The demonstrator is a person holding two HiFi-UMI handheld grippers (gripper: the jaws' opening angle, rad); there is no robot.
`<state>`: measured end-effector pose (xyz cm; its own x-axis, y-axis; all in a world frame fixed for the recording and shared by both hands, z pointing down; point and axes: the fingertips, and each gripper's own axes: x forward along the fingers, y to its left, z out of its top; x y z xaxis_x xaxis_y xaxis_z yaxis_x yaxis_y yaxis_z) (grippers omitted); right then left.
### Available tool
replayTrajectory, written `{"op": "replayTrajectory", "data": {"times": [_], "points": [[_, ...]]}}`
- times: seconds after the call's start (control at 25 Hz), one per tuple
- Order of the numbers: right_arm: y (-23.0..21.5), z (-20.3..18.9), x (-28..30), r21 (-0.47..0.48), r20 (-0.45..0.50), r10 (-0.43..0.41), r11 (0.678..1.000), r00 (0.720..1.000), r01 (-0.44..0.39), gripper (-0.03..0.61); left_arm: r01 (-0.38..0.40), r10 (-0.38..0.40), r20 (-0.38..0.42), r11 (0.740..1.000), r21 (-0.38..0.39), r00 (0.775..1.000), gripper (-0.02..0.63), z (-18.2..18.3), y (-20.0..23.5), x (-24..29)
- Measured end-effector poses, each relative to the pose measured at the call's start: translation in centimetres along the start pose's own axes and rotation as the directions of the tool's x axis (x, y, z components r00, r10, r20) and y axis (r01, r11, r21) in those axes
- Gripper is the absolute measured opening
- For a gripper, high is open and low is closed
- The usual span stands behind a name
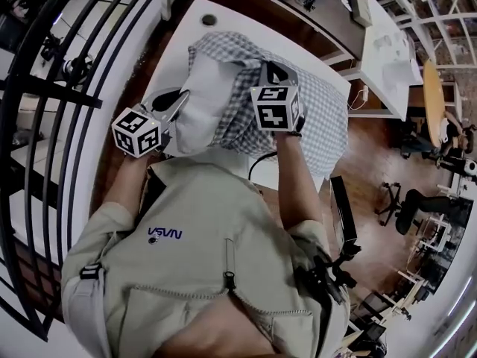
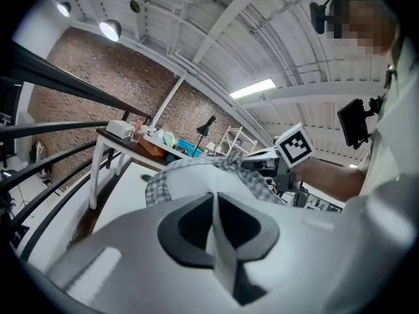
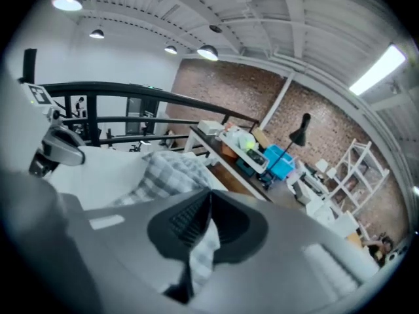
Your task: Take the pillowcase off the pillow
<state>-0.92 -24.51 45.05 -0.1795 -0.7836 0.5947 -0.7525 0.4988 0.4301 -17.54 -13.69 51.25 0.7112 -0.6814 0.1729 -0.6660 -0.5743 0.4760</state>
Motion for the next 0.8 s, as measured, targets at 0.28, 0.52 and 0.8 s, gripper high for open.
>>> {"op": "replayTrajectory", "data": {"times": [0.28,0.52,0.8], "points": [[-7.0,-7.9,0.8,0.112,-0.141,-0.073,0.99,0.987,0.09,0.009,-0.059,0.061,0.047,0.997,-0.049,0.997,0.017,-0.9,2.3,-2.4],[-2.3,-12.1,3.5,0.024,-0.228,0.003,1.0,0.974,0.003,0.009,-0.07,0.066,-0.034,0.992,-0.102,0.997,0.041,-4.6,3.6,-1.9],[-2.8,-11.3,3.0,0.058,-0.152,0.006,0.998,0.988,0.003,0.011,-0.056,0.053,0.173,0.998,0.013,0.984,0.148,4.8,2.4,-1.2]]}}
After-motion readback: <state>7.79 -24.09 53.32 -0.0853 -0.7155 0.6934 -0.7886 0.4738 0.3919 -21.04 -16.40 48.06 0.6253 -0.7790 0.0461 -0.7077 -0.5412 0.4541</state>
